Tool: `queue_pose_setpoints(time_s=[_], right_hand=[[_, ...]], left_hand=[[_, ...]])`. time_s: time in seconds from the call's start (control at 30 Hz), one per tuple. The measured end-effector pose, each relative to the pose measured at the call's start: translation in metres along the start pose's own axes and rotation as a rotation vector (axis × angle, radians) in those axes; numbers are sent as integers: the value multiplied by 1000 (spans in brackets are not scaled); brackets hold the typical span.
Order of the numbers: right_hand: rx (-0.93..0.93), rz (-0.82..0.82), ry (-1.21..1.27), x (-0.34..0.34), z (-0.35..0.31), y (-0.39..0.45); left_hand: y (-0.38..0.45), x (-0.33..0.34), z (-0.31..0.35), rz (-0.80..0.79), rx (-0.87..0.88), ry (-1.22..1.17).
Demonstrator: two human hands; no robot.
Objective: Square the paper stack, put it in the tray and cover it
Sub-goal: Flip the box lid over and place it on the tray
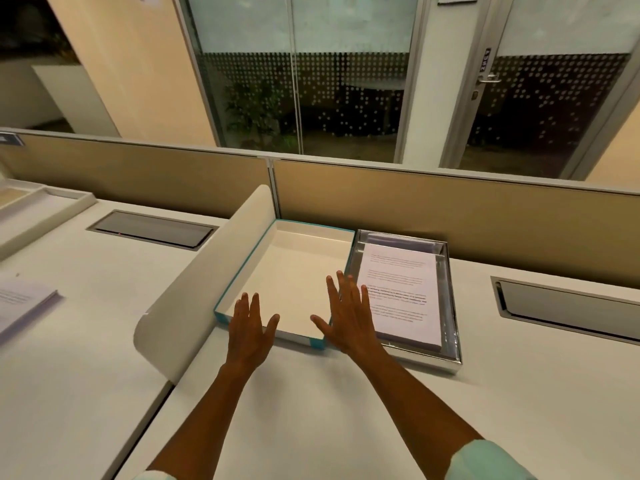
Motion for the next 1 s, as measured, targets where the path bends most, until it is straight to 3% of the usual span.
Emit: queue_pose_setpoints(time_s=[0.2, 0.43, 0.6, 0.73, 0.83, 1.0], right_hand=[[-121, -65, -4, 24, -34, 30], [-232, -118, 62, 52, -73, 52], [-188, -166, 240, 72, -87, 61], [-160, -171, 305, 82, -90, 66], [-131, -139, 341, 82, -94, 67], [-90, -26, 447, 70, -93, 67]], left_hand=[[1, -3, -19, 60, -194, -322], [17, 0, -41, 61, -294, -387], [29, 4, -52, 72, -428, -530], [36, 9, -53, 33, -575, -679], [41, 10, -52, 8, -591, -775], [42, 12, -42, -240, -619, -1192]])
Point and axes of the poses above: each hand's wrist, its own y-axis towards the middle knuckle, its own x-axis out of the palm, z = x × y, the point moved 2 cm from there along y, towards the middle knuckle, and after that the axes turned 15 degrees about -x, right-handed, at the moved point
